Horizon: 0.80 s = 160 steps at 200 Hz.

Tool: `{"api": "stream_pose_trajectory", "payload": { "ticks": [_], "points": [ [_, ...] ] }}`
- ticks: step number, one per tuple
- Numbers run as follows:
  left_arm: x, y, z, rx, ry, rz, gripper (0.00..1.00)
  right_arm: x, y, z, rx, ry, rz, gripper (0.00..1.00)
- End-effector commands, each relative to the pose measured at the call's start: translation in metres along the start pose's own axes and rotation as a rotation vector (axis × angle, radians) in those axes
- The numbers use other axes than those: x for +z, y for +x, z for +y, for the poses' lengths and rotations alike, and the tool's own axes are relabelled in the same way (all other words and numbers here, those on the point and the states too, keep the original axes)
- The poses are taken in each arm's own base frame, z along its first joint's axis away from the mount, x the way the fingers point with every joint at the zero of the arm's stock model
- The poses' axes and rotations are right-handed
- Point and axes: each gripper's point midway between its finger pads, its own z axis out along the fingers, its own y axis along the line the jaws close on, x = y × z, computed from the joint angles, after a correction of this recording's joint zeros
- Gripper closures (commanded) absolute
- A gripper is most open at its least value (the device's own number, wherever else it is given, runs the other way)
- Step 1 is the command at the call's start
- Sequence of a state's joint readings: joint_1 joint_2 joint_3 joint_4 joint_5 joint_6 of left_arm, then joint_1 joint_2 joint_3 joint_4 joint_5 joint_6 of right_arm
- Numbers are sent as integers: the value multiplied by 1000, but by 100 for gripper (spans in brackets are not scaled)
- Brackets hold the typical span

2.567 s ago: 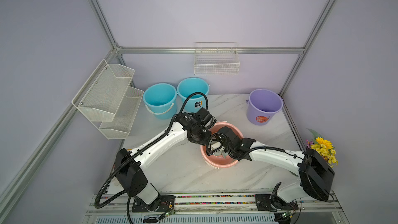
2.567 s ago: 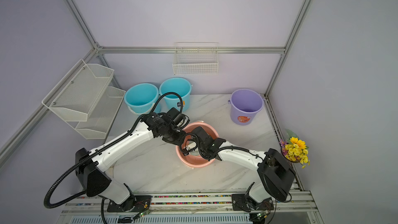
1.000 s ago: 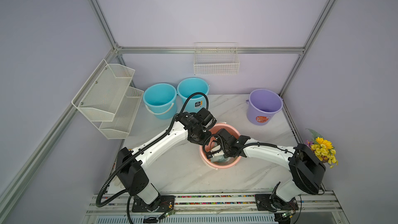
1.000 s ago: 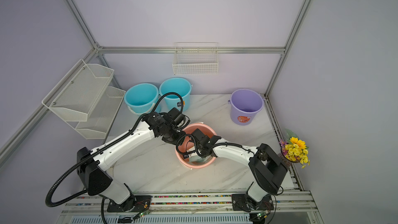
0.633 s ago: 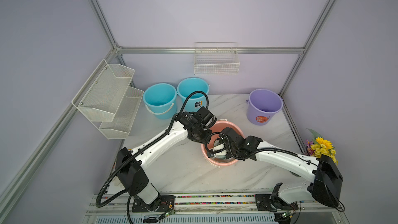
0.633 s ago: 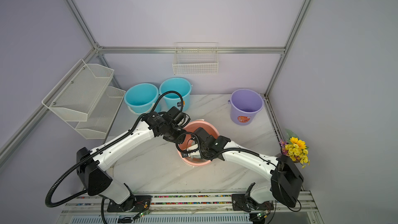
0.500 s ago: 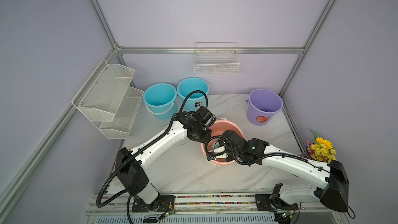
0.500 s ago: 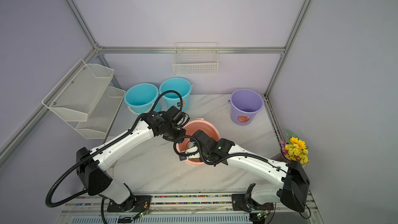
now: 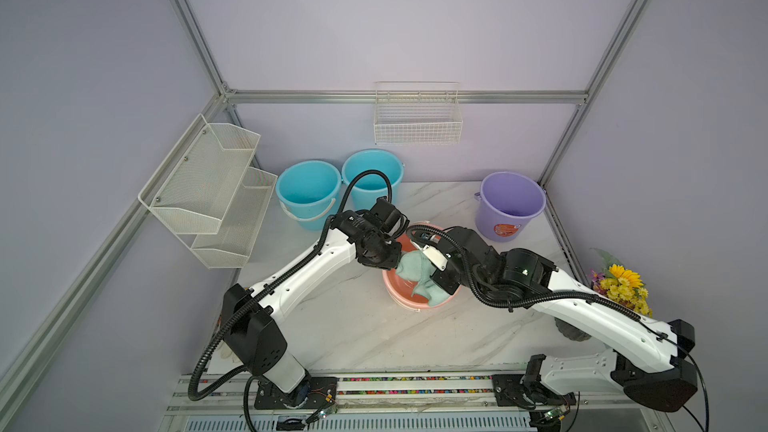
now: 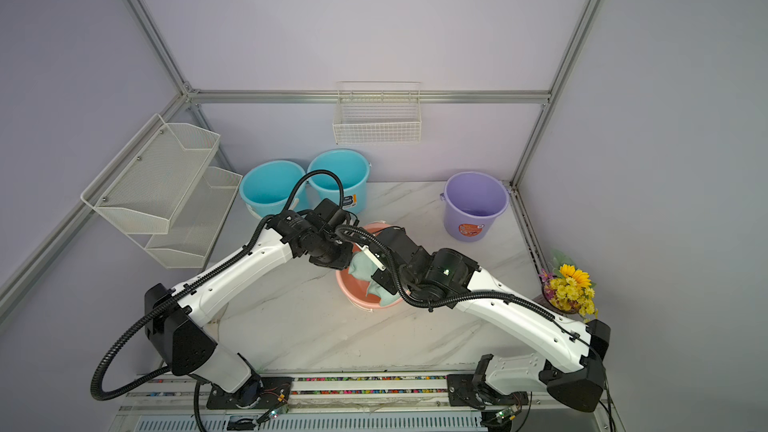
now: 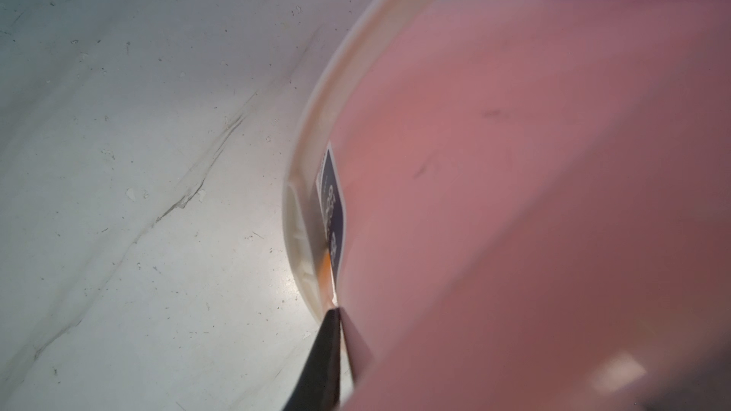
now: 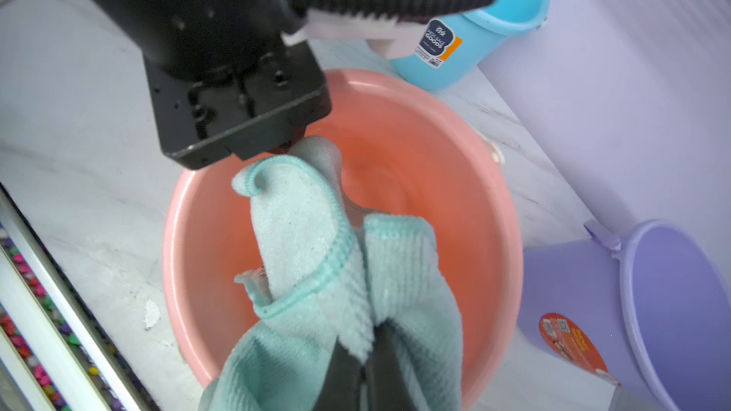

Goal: Wipe the inside of the bucket with a cloth
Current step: Wipe the dirt from the inside of the bucket.

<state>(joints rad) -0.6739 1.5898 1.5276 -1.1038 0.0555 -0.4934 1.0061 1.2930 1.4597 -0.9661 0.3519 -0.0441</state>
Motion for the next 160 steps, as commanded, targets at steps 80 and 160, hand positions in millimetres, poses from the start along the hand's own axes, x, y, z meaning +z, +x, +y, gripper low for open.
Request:
{"api": "stream_pose_trajectory", "payload": {
  "ticks": [80,160],
  "points": [
    [-17,-11,-17,-1,113,-52,100,14,51,18,477,-8,261,100],
    [-24,-10,-25,1,160,-58,100,65,84,28,487,14,369,100]
  ]
}}
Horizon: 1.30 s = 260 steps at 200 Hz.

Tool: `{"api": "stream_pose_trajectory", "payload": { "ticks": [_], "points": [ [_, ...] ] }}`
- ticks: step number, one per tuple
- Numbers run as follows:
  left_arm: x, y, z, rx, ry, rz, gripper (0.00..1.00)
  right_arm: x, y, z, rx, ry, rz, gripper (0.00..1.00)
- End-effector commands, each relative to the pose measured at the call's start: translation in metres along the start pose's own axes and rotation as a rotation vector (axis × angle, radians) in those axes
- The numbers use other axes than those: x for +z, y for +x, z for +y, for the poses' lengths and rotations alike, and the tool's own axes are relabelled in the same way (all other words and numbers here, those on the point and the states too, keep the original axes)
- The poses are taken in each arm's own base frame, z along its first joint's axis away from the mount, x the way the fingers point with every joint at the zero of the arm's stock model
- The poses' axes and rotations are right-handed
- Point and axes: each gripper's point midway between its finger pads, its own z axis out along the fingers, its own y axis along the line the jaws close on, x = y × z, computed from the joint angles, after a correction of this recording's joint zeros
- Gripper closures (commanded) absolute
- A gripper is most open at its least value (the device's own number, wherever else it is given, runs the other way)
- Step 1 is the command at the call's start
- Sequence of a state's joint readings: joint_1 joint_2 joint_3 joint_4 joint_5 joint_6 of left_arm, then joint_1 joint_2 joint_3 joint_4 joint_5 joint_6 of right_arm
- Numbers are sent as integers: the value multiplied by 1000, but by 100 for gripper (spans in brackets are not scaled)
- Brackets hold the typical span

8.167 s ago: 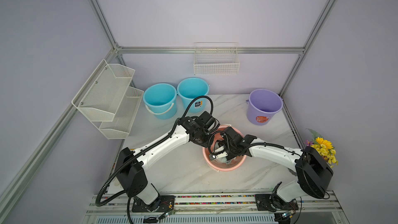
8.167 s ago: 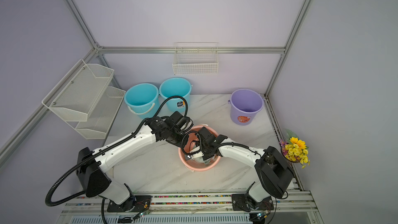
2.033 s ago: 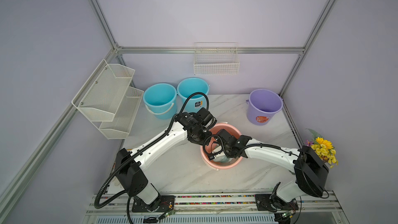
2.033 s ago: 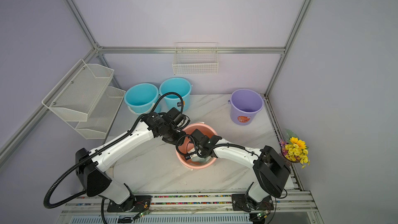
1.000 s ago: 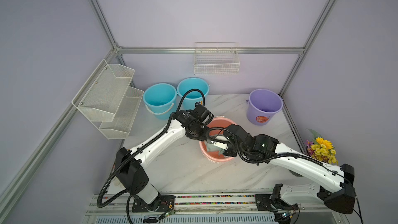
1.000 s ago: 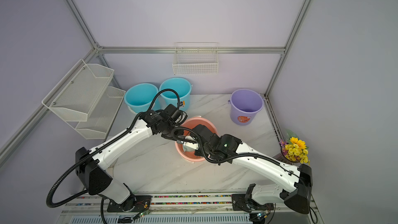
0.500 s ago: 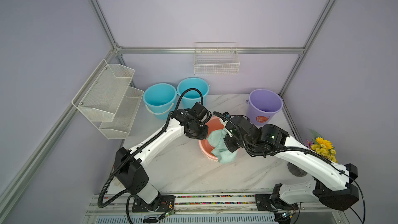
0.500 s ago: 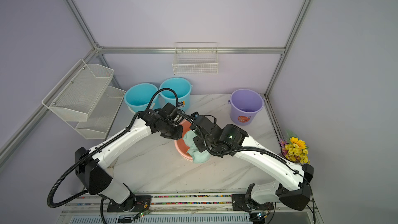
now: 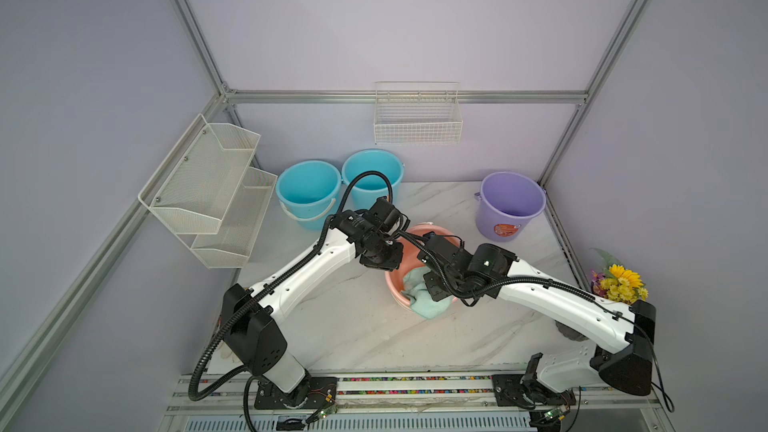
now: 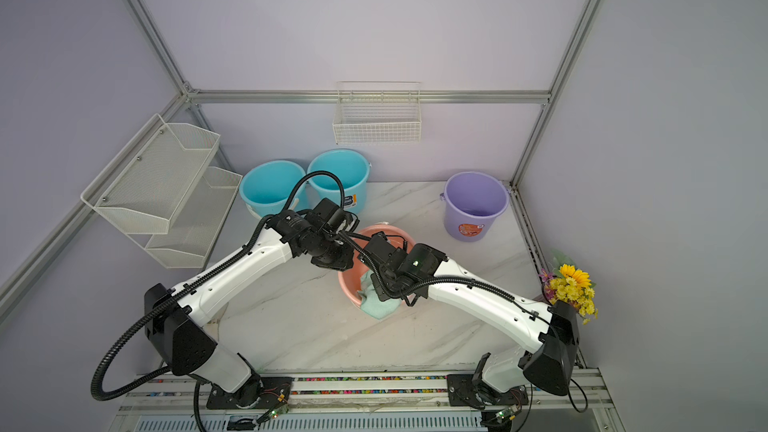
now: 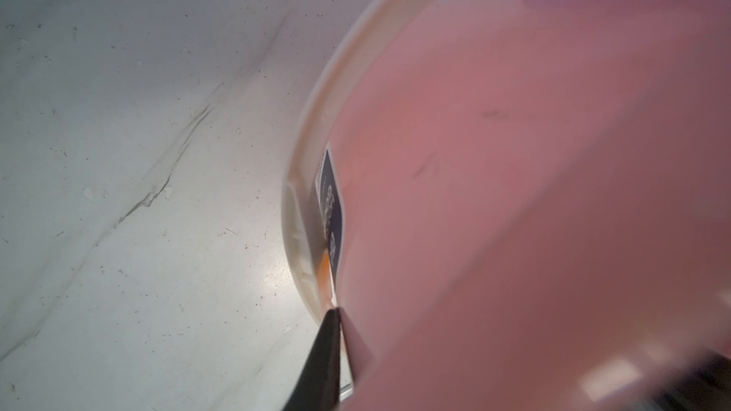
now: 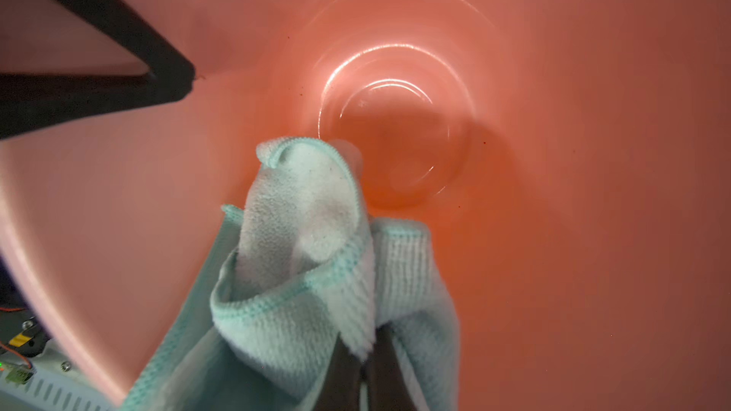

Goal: Wipe the inside of the bucket with a cloth
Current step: Wipe the dirt from the inside of the bucket.

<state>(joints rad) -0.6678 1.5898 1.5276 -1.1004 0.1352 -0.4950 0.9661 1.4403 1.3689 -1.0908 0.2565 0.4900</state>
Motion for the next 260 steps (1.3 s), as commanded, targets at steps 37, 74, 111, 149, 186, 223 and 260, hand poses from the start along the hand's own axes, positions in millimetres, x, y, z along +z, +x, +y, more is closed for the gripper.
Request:
{"api": "stream_pose_trajectory", "payload": {
  "ticks": [37,74,111,149,186,223,260],
  "points": [
    [-21,-10,-16,17,95,-77,100,16,2,6,44,-19,22,100],
    [-21,-8,-16,18,105,-85,100,21,2,12,45,-29,42,100],
    [-25,-12,-21,29,119,-96,100,21,-7,17,40,-30,42,100],
    [-27,-18,-26,37,134,-100,100,32,-9,11,5,30,76,100],
    [-23,-16,-25,32,133,-87,100,52,-6,16,-26,36,123,100],
    [-18,-13,-29,31,155,-71,100,82,-1,11,-27,59,152,100],
    [-17,-14,-35,34,173,-69,100,110,12,1,10,36,189,100]
  ]
}}
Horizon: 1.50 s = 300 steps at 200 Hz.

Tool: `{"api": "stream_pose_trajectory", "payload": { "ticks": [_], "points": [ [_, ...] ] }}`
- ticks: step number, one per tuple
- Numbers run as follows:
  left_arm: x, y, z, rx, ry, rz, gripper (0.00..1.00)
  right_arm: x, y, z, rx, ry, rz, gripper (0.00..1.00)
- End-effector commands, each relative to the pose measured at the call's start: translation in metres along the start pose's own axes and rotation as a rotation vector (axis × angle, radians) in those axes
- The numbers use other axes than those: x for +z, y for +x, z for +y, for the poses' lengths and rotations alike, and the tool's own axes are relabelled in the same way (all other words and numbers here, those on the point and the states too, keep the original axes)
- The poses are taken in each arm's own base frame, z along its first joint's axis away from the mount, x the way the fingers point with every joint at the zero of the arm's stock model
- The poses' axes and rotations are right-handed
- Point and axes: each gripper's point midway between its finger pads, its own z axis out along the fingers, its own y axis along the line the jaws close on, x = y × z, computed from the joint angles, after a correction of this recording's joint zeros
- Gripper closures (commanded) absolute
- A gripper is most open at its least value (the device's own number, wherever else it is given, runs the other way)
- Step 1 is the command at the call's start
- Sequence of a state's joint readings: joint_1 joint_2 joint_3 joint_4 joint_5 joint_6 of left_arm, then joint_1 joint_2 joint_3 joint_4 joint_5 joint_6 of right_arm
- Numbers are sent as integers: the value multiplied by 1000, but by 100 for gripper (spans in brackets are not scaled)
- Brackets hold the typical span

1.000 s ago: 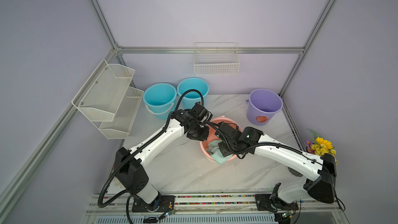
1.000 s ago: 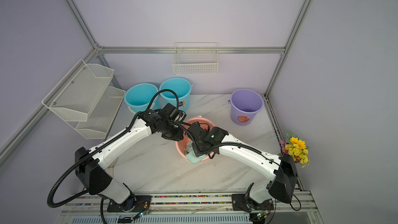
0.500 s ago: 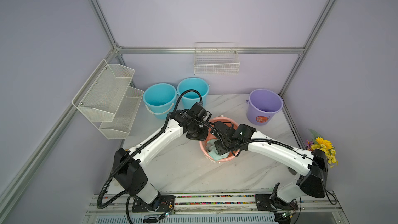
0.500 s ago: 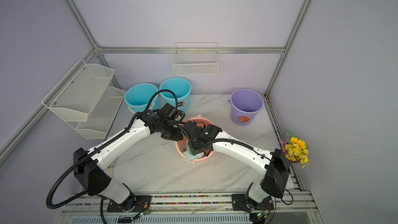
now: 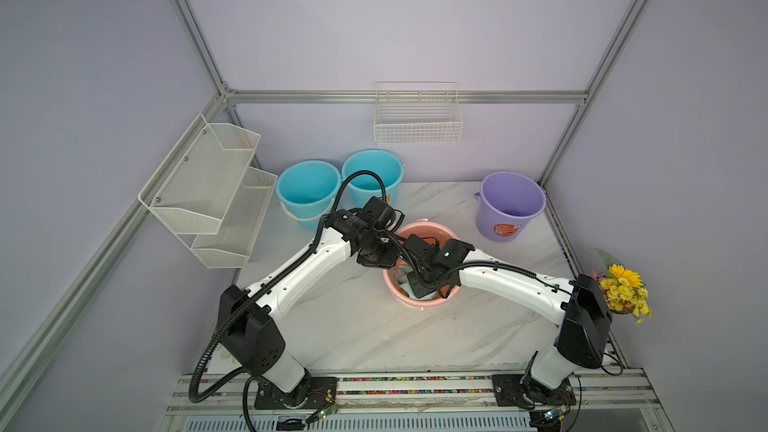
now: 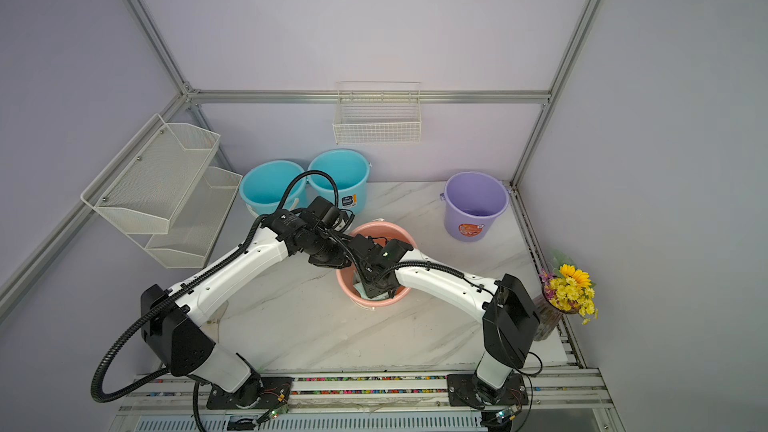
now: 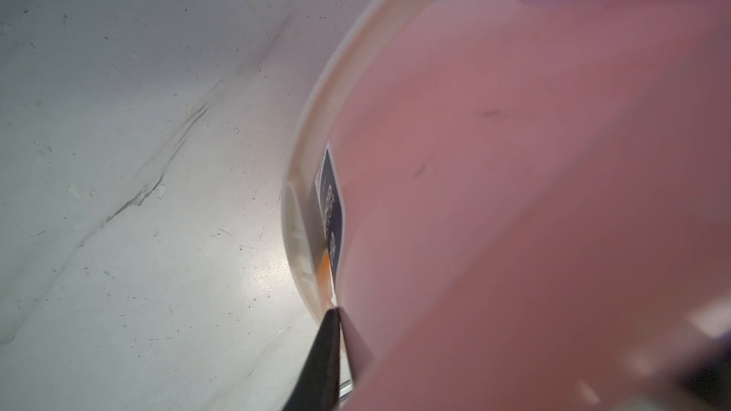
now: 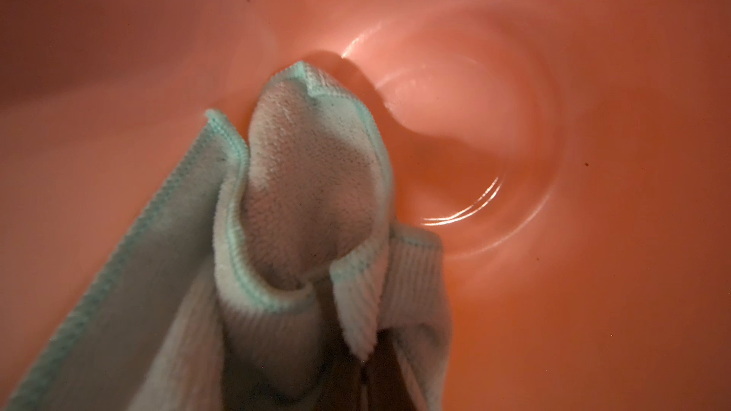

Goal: Wipe the inside of the bucket with a cloth
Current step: Wipe the dirt from the inside of the bucket.

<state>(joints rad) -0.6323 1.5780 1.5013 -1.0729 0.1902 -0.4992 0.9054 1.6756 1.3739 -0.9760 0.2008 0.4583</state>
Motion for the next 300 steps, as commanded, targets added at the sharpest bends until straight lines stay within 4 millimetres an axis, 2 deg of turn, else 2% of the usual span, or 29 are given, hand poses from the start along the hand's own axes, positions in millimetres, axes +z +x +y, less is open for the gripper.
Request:
{"api": "stream_pose_trajectory", "payload": {
  "ticks": [1,72,95,121,152,180,227,244,262,277,300],
  "points": [
    [-15,-10,-40,68,131,-66,100,35,10,-7,12,4,64,100],
    [-15,-13,-48,78,136,-67,100,92,21,-32,25,73,113,100],
    [-13,-14,-43,64,110,-76,100,93,26,-35,19,70,145,100],
    [-7,-17,-32,54,51,-82,100,65,28,-36,9,56,182,100],
    [-1,-16,-26,38,21,-70,100,4,18,-33,41,-24,138,100],
    [2,-17,-23,35,7,-67,100,-42,16,-30,57,-87,118,100],
    [4,-15,-20,32,-4,-60,100,-92,11,-40,54,-72,119,100],
    [2,-15,-20,31,-4,-62,100,-102,10,-50,49,-20,125,100],
    [1,-15,-21,31,1,-62,100,-104,11,-59,39,36,138,100],
    [0,-15,-23,32,9,-61,100,-99,10,-69,28,100,139,100],
    [-2,-16,-26,34,23,-64,100,-79,5,-73,12,155,121,100]
  ]
}}
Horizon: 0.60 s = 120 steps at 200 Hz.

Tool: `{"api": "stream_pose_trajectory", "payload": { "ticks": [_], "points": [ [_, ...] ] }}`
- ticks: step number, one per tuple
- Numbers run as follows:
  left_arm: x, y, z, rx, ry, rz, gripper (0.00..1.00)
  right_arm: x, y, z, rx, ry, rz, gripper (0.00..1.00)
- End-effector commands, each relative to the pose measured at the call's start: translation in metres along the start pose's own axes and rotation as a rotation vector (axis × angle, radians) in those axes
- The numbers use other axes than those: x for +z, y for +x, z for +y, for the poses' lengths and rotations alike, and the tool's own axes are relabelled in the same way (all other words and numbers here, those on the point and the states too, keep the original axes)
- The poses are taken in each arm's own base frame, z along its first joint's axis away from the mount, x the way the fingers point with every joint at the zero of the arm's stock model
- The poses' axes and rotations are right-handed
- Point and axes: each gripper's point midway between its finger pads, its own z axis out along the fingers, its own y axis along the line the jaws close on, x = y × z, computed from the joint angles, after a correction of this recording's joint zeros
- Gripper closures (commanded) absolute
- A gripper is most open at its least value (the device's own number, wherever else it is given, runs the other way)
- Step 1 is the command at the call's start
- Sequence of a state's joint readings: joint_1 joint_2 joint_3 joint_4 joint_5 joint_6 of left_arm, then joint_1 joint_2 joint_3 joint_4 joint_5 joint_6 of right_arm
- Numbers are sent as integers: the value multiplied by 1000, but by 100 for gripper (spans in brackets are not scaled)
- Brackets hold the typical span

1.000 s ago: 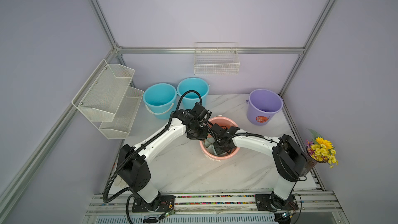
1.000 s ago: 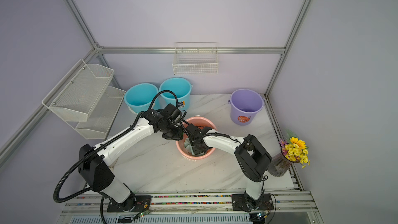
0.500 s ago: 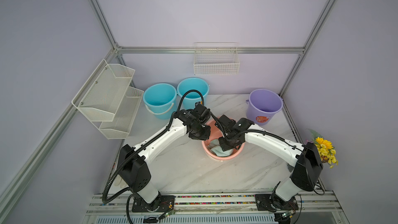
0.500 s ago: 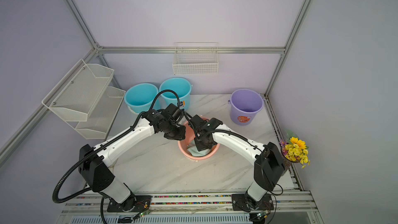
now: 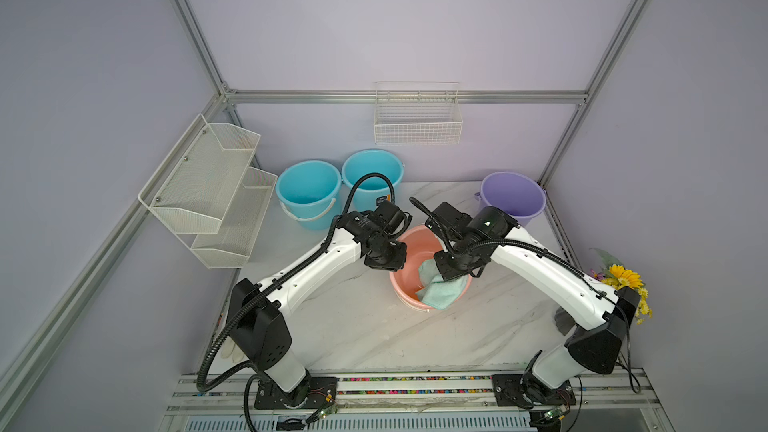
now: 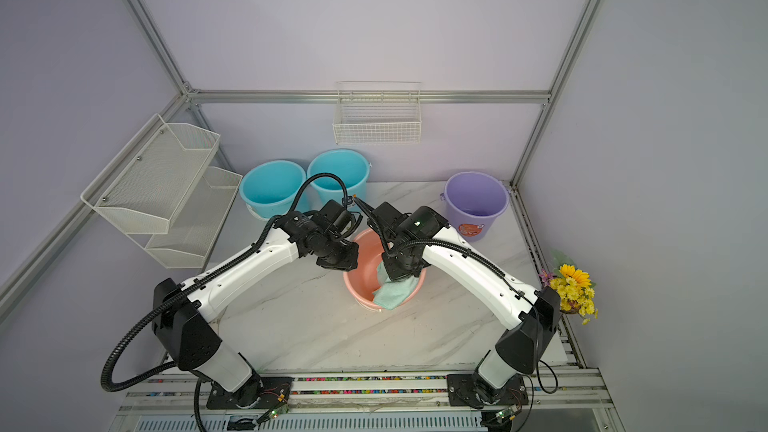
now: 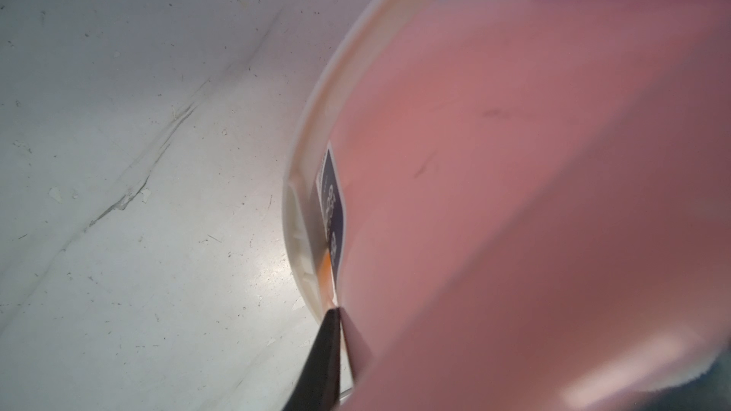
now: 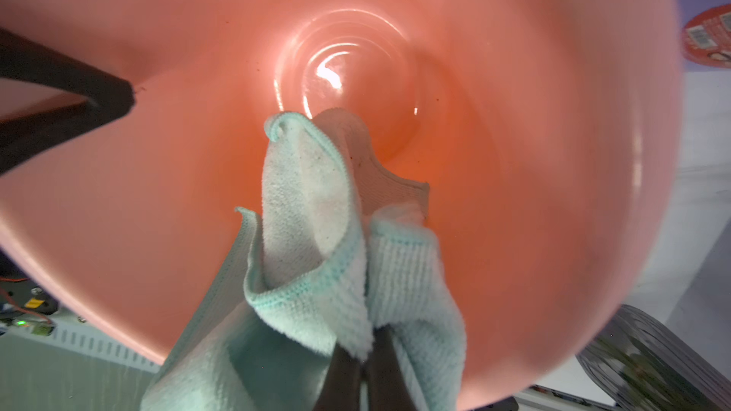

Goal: Wipe the inside of the bucket with a cloth
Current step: Wipe the dirt from the inside of the bucket.

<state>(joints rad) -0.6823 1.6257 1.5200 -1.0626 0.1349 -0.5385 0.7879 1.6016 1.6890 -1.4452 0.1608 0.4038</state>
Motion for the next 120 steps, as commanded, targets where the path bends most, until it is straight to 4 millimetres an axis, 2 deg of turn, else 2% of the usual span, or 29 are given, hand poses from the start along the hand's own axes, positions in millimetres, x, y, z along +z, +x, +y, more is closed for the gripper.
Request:
{"api": "stream_pose_trajectory", "payload": {
  "ticks": [1,49,90,120],
  "points": [
    [-18,-15,-18,29,68,-71,100,19,2,-15,-26,122,23,100],
    [-22,-15,-23,26,99,-68,100,78,-18,8,-25,66,-65,100],
    [-24,-14,-25,21,113,-74,100,134,-16,23,8,3,-117,100],
    [-23,-13,-25,17,114,-71,100,162,-13,31,38,-26,-116,100]
  ]
}}
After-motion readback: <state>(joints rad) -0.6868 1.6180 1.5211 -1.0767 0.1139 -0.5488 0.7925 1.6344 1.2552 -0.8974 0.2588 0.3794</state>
